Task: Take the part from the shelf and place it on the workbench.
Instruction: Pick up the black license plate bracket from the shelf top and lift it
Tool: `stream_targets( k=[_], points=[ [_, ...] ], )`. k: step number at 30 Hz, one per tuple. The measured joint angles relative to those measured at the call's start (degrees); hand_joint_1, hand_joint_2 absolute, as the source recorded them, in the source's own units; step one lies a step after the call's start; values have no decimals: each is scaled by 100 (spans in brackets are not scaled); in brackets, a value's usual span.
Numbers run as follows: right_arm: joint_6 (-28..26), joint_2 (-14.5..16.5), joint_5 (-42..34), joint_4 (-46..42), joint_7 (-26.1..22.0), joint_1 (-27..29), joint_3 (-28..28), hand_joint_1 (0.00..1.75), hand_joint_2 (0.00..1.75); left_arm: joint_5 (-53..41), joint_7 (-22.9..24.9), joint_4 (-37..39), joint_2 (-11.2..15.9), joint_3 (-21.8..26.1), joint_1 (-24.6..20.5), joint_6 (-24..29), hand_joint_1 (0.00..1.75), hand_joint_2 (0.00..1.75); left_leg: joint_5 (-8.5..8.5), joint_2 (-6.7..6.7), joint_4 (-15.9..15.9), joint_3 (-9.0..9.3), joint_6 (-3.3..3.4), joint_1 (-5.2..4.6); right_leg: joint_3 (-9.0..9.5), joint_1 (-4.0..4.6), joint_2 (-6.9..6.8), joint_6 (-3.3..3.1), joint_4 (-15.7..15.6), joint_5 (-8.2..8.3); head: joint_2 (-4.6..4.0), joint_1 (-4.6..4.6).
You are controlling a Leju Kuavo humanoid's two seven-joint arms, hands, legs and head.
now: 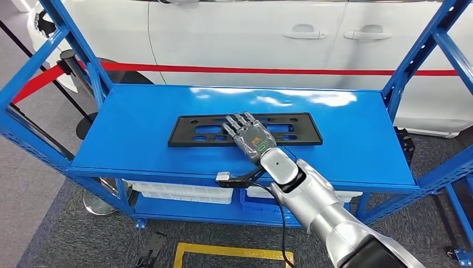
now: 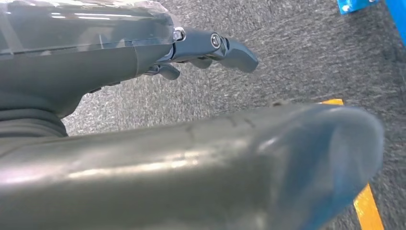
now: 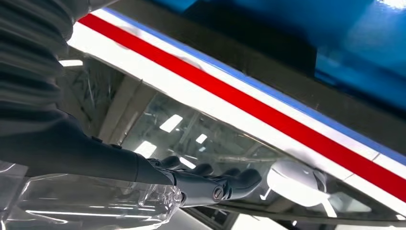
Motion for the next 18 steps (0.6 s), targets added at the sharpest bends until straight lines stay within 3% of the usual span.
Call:
stream_targets(
  k=[2,3,4,6,8,9,10,12,13,14,16,18],
  points=[
    [25,30,13,65,9,-8,41,0,175,0,5,1,1,0,5,0,0,0,-229,2,677,-347,-45,28,5,2,-3,-8,4,-9,0,-1],
    [32,36,18,94,11,-6,56,0,175,0,6,2,2,0,9,0,0,0,-183,3,751,-402,-61,40,10,2,-2,-5,8,-16,0,-1],
    [41,42,26,119,16,-7,67,0,175,0,7,2,5,0,10,0,0,0,-26,4,586,-340,-70,51,19,0,2,3,14,-26,0,-1],
    [101,64,44,158,44,-19,85,0,175,0,7,2,11,0,4,0,0,0,410,13,-212,30,-73,70,49,-4,12,38,36,-64,0,-1],
    [242,89,69,195,106,-51,111,0,175,0,7,3,12,0,-8,1,0,0,591,10,-787,306,-34,58,49,14,23,90,69,-93,0,-1],
    [319,97,81,215,136,-64,125,0,175,0,8,4,11,0,-10,1,0,0,571,4,-853,336,-7,46,40,23,25,114,76,-96,0,-1],
    [389,105,92,236,163,-75,137,12,175,0,9,5,11,0,-9,1,0,0,565,-3,-868,338,26,32,31,30,25,138,80,-94,0,-1],
    [483,117,105,271,195,-86,146,82,175,0,12,7,10,0,-4,0,0,0,578,-4,-880,336,98,38,20,18,17,192,106,-130,0,0],
    [524,120,112,288,206,-101,151,121,175,0,13,7,10,0,-8,0,0,0,587,-3,-894,343,136,43,-26,13,10,218,211,-208,0,1],
    [556,123,117,303,215,-120,157,148,175,-1,13,7,10,0,-15,0,0,0,596,-1,-910,349,170,51,-108,7,5,239,389,-325,0,1],
    [650,128,136,344,223,-158,169,156,175,-4,13,7,11,-2,-29,-1,0,0,597,2,-912,352,206,47,-462,5,-1,255,1108,-666,0,2],
    [794,130,155,393,223,-173,180,156,175,-11,13,7,10,-4,-30,-7,0,0,590,1,-905,354,220,38,-756,6,-1,245,1646,-793,0,2]
  ],
)
